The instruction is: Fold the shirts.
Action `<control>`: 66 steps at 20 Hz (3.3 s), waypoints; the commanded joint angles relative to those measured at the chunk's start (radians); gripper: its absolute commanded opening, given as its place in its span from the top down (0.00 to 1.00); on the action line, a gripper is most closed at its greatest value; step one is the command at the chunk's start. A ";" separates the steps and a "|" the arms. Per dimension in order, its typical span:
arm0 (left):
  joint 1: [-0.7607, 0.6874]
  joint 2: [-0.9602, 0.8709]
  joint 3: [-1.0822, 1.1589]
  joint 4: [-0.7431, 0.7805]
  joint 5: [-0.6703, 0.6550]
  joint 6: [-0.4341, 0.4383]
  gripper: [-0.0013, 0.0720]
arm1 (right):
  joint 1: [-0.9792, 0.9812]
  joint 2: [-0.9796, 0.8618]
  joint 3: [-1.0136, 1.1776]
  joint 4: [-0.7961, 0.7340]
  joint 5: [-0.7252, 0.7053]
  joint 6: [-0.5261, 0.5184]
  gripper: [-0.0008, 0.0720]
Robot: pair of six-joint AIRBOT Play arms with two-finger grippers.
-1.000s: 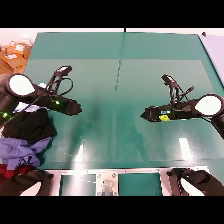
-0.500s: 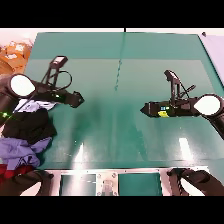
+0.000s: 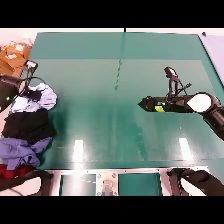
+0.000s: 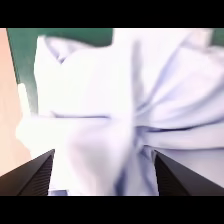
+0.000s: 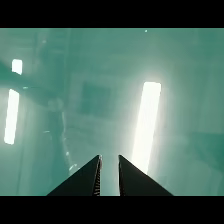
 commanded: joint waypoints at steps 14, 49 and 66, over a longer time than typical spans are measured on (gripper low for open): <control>-0.336 0.064 0.540 -0.420 -0.193 0.191 0.96 | -0.192 -0.010 0.079 0.000 0.070 -0.001 0.82; -0.270 -0.570 0.593 -1.301 -0.031 0.352 0.17 | -0.299 -0.364 -0.087 0.433 -0.019 -0.282 0.66; -0.053 -0.583 0.665 -0.982 -0.328 0.063 0.17 | -0.554 -0.410 0.131 0.292 0.048 -0.367 0.97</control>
